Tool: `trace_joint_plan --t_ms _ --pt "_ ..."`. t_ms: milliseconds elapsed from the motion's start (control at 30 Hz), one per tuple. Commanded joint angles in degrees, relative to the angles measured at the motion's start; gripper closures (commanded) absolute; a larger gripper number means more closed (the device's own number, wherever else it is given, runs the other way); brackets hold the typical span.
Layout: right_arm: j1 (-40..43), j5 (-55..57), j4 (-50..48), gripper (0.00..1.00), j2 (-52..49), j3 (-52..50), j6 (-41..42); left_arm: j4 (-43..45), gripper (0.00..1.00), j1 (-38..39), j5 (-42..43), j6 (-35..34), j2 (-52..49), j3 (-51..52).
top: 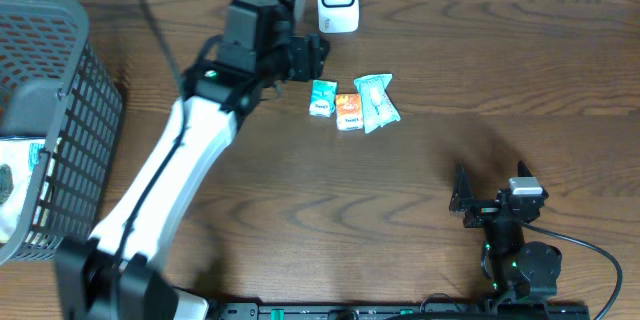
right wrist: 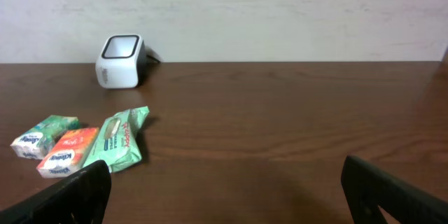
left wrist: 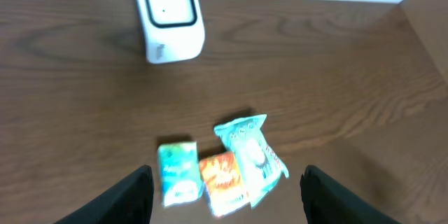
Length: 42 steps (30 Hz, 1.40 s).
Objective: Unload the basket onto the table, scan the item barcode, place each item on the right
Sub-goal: 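Release the teal pack on the table beside the orange box, then move the left gripper back over and into the grey basket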
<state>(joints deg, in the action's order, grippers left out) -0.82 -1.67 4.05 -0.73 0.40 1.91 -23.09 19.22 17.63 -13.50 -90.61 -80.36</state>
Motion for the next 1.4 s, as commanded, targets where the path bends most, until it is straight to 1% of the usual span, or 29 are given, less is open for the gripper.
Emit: trace_joint_plan --t_ms 0,33,67,100,133,200,300,400,567,733,867,1033,1100,1200,1233,1367 --pt "0.35 0.02 0.24 0.01 0.09 -0.09 0.39 -3.34 0.34 -1.9 -0.37 0.17 4.55 -0.44" --pt "0.35 0.02 0.24 0.01 0.09 -0.09 0.39 -4.66 0.22 -2.34 -0.35 0.15 5.57 -0.44" --pt "0.35 0.02 0.24 0.01 0.09 -0.09 0.39 -6.32 0.15 -2.67 -0.37 0.17 6.4 -0.44" --pt "0.35 0.02 0.24 0.01 0.09 -0.09 0.39 -8.2 0.12 -2.95 -0.37 0.2 7.1 -0.44" --pt "0.35 0.02 0.24 0.01 0.09 -0.09 0.39 -10.49 0.11 -3.15 -0.37 0.2 7.63 -0.44" --pt "0.35 0.02 0.24 0.01 0.09 -0.09 0.39 -14.29 0.1 -3.32 -0.39 0.33 8.04 -0.44" --pt "0.35 0.02 0.24 0.01 0.09 -0.09 0.39 -19.63 0.09 -3.3 -0.39 3.23 8.09 -0.44" --pt "0.35 0.02 0.24 0.01 0.09 -0.09 0.39 -22.69 0.09 -3.3 -0.37 4.94 8.09 -0.44" --pt "0.35 0.02 0.24 0.01 0.09 -0.09 0.39 -23.58 0.09 -3.32 -0.35 4.9 9.53 -0.46" --pt "0.35 0.02 0.24 0.01 0.09 -0.09 0.39 -23.58 0.09 -3.91 -0.37 4.9 14.08 -0.92" --pt "0.35 0.02 0.24 0.01 0.09 -0.09 0.39 -24.06 0.09 -6.1 -0.39 4.9 19.61 -0.98" --pt "0.35 0.02 0.24 0.01 0.09 -0.09 0.39 -27.39 0.09 -10.45 -1.46 4.74 25.53 -0.98" --pt "0.35 0.02 0.24 0.01 0.09 -0.09 0.39 -29.53 0.09 -12.55 -5.18 2.38 27.69 -0.98" --pt "0.35 0.02 0.24 0.01 0.09 -0.09 0.39 -32.3 0.09 -15.69 -11.89 -3.43 30.36 -0.98" --pt "0.35 0.02 0.24 0.01 0.09 -0.09 0.39 -32.98 0.09 -16.81 -12.92 -4.87 31.21 -0.98" --pt "0.35 0.02 0.24 0.01 0.09 -0.09 0.39 -33.46 0.09 -19.54 -12.98 -5.05 33.46 -0.98"
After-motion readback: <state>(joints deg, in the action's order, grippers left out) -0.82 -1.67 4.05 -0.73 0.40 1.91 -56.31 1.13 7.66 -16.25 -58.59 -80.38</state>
